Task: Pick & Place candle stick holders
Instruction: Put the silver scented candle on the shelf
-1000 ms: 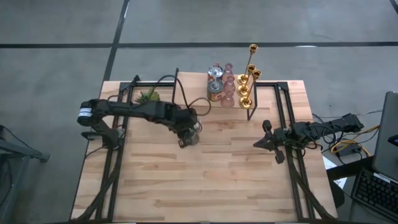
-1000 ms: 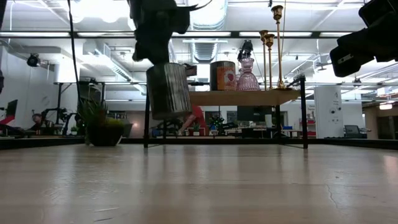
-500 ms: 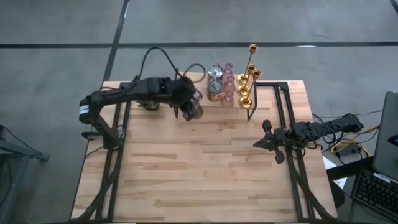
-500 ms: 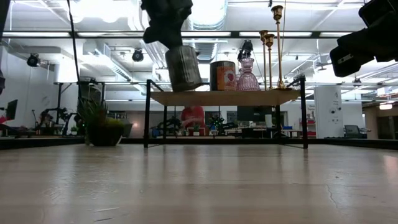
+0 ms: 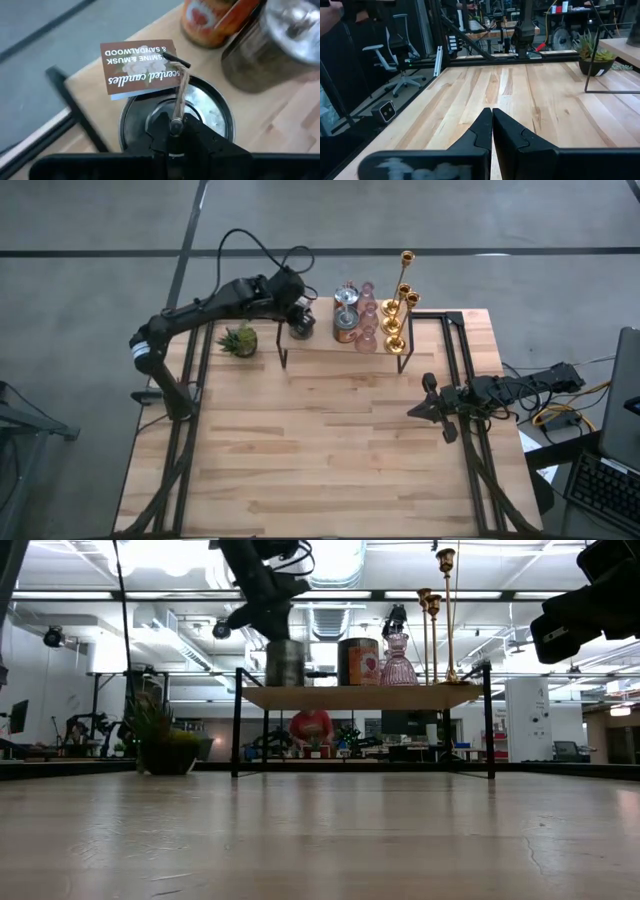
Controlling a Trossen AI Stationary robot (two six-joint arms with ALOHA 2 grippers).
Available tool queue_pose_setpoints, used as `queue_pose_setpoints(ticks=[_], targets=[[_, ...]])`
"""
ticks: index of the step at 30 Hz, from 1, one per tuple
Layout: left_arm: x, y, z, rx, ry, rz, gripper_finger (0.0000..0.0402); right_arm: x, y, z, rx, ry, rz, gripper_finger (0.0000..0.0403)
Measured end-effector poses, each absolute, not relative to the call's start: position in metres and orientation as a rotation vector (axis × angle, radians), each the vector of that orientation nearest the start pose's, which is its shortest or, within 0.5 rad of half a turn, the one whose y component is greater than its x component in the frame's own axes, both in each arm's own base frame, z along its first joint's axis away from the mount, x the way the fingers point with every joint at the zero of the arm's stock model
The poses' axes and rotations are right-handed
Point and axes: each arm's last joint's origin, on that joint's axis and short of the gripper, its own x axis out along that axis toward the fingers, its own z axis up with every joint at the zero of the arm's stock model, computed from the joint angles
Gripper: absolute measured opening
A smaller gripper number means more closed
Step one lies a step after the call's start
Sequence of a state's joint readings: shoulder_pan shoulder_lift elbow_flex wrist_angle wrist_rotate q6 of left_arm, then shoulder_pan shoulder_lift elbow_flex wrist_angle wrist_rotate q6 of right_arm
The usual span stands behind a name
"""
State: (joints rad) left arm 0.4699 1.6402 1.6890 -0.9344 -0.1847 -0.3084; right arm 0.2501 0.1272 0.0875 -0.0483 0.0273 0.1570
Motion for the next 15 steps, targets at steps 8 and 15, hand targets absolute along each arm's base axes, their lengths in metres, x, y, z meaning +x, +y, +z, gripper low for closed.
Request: queue_pose_setpoints(ticks=[8,15], targets=[[0.321,0.169,0.354,-0.409,0.724,0.738,0.0047,0.099,0.024,0.179,0.144,0.105,0.215,0.0008],[0.334,0.175,0.349,-0.412,0.669,0.737,0.005,0.099,0.024,0.179,0.144,0.105,0.215,0.0008]])
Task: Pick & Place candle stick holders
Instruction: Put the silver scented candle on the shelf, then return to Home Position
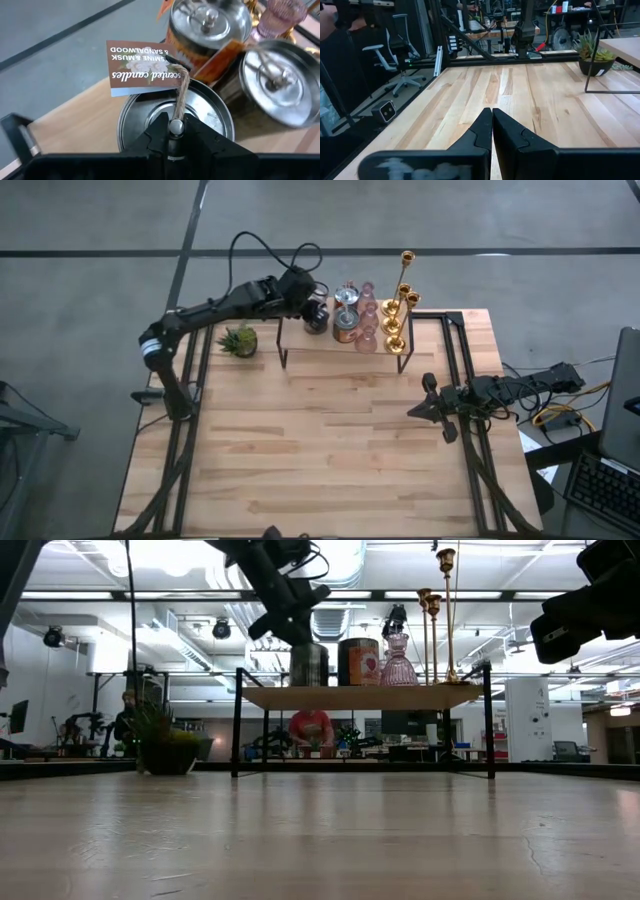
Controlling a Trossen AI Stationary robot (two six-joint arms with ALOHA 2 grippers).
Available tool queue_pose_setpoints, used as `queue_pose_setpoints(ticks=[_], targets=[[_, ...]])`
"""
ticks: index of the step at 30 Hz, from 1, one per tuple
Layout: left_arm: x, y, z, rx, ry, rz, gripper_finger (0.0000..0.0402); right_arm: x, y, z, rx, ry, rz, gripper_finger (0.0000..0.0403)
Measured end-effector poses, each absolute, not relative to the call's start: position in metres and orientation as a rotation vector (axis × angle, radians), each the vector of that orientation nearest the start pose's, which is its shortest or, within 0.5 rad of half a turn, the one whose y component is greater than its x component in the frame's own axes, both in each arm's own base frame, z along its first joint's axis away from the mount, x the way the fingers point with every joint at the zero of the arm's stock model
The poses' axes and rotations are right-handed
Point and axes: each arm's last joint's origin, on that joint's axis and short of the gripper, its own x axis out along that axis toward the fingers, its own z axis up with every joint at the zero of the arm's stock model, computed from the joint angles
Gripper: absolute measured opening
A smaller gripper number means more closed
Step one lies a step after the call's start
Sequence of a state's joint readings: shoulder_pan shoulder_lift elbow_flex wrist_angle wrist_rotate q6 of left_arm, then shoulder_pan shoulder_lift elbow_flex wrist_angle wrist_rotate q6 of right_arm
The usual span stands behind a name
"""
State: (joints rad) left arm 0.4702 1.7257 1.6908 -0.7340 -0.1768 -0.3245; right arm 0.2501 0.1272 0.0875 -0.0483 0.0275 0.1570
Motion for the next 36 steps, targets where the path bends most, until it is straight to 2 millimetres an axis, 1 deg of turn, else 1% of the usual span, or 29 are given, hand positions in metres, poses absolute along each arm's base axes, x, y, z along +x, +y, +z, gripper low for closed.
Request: queue_pose_setpoints(ticks=[7,15,18,22,25,28,31,34,36], targets=[[0.339,0.178,0.35,-0.424,0.605,0.734,0.0051,0.099,0.024,0.179,0.144,0.105,0.215,0.0008],[0.34,0.178,0.35,-0.416,0.605,0.728,0.0057,0.099,0.024,0.179,0.144,0.105,0.215,0.0008],[0.34,0.178,0.35,-0.409,0.607,0.717,0.0078,0.099,0.024,0.179,0.144,0.105,0.215,0.0008],[0.339,0.177,0.351,-0.412,0.606,0.708,0.0122,0.099,0.024,0.179,0.144,0.105,0.215,0.0008],[0.335,0.174,0.359,-0.399,0.604,0.699,0.0148,0.099,0.024,0.179,0.144,0.105,0.215,0.0008],[0.325,0.169,0.374,-0.357,0.568,0.681,0.0162,0.099,0.024,0.179,0.144,0.104,0.215,0.0008],[0.314,0.163,0.39,-0.342,0.528,0.675,0.0167,0.099,0.024,0.179,0.144,0.105,0.215,0.0008],[0.305,0.156,0.397,-0.334,0.528,0.669,0.0167,0.099,0.024,0.179,0.144,0.104,0.215,0.0008],[0.299,0.147,0.402,-0.304,0.561,0.65,0.0164,0.099,0.024,0.179,0.144,0.104,0.215,0.0008]])
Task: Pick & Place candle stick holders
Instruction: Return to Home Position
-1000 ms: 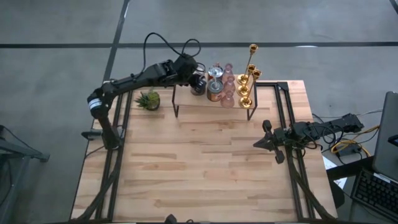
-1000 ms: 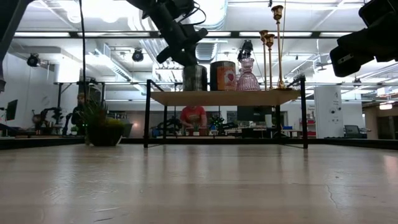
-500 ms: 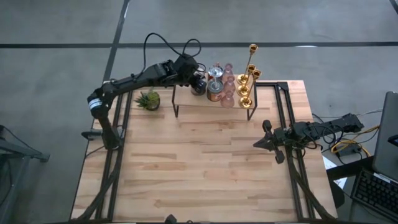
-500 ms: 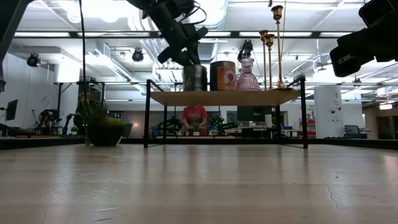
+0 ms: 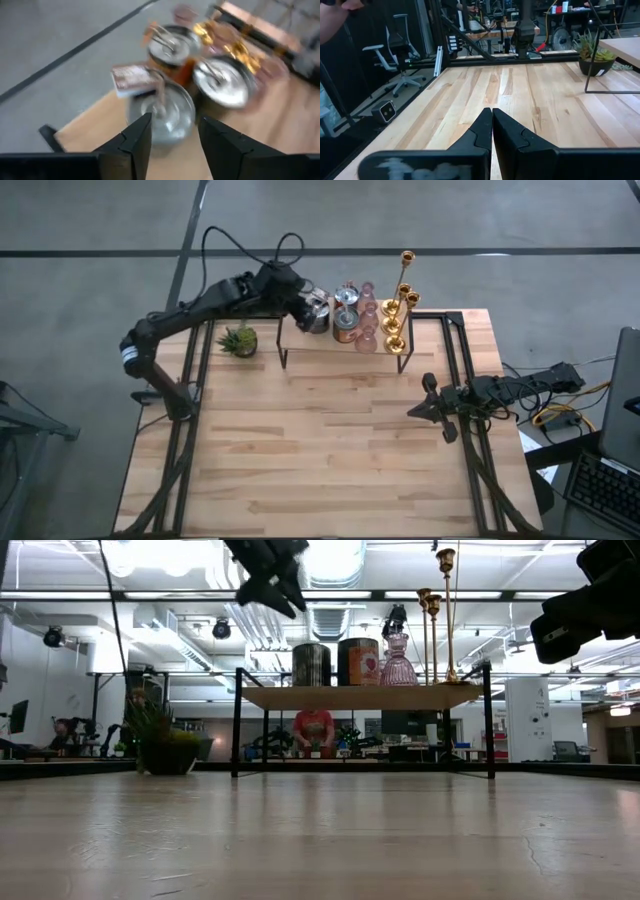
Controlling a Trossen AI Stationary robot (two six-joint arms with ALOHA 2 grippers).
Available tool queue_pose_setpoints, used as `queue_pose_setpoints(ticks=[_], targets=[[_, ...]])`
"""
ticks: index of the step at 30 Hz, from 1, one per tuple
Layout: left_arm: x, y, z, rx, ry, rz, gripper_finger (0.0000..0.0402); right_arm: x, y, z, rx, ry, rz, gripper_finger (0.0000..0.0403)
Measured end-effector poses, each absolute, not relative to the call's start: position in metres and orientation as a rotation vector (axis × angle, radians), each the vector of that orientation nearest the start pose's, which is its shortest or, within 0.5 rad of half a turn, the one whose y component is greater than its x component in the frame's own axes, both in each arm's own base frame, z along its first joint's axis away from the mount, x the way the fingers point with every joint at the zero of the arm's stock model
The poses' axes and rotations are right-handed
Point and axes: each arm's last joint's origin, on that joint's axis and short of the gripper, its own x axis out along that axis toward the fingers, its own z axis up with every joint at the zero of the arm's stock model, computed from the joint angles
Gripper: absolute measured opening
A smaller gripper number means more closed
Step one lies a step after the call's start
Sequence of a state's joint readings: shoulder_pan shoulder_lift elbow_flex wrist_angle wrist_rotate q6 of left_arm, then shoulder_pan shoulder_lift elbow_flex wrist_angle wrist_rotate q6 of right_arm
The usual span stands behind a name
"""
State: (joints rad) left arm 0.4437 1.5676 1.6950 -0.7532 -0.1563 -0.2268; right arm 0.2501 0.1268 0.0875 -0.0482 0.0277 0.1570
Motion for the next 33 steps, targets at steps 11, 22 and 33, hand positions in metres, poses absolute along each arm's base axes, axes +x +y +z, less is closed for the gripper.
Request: queue_pose_setpoints(ticks=[11,22,33], targets=[[0.291,0.046,0.356,-0.081,0.468,0.305,0.0021,0.099,0.024,0.179,0.144,0.104,0.215,0.0008],[0.219,-0.017,0.276,-0.071,0.201,0.068,0.0012,0.099,0.024,0.179,0.144,0.104,0.215,0.0008],[0.158,-0.013,0.205,-0.098,-0.003,0.045,0.0012,0.099,0.024,0.179,0.144,0.104,0.215,0.0008]])
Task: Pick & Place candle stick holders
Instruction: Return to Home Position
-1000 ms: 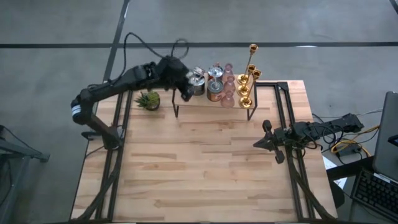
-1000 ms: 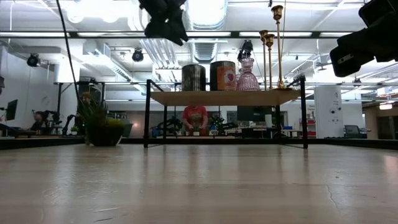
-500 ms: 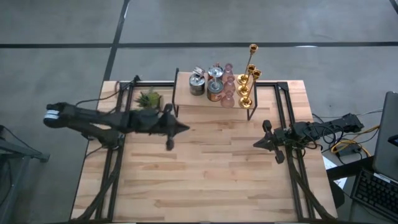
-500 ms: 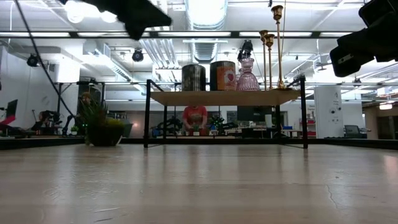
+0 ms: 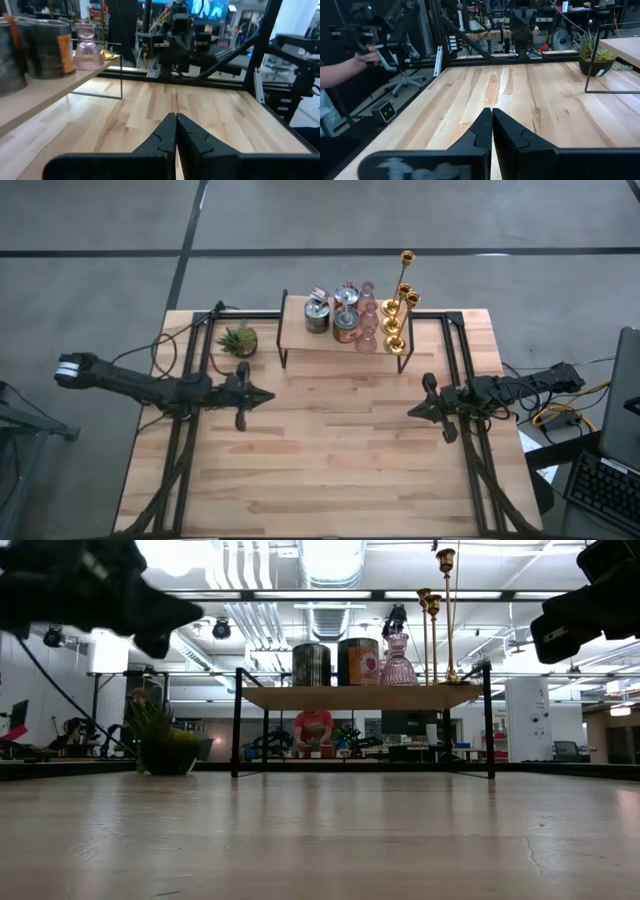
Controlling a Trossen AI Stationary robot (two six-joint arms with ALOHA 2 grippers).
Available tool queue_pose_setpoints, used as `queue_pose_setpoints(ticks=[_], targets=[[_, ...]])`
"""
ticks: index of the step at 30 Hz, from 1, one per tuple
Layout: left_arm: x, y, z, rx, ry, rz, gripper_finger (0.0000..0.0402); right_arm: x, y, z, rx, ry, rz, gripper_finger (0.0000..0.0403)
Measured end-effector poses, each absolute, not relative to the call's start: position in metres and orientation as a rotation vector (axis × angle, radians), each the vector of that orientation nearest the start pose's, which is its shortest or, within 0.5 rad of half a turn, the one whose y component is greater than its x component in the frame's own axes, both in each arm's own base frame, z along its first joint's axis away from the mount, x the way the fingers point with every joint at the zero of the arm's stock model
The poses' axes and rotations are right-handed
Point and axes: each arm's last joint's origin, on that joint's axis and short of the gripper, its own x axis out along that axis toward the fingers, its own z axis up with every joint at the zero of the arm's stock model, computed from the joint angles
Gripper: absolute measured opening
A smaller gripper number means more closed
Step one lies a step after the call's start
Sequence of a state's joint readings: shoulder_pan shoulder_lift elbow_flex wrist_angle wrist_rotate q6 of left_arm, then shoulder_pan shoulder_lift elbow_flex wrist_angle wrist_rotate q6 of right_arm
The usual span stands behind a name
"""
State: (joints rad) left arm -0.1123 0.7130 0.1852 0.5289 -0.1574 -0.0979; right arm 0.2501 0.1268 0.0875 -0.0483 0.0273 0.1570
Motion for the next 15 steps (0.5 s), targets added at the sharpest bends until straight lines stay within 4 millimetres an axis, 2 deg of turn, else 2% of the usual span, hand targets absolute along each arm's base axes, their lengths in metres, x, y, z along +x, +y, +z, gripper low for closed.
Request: queue_pose_setpoints(ticks=[8,15], targets=[[0.125,-0.009,0.179,-0.096,-0.113,0.042,0.0012,0.099,0.024,0.185,0.147,0.037,0.22,0.0008],[0.114,-0.008,0.184,-0.081,-0.159,0.042,0.0012,0.096,0.024,0.196,0.102,0.038,0.223,0.0008]])
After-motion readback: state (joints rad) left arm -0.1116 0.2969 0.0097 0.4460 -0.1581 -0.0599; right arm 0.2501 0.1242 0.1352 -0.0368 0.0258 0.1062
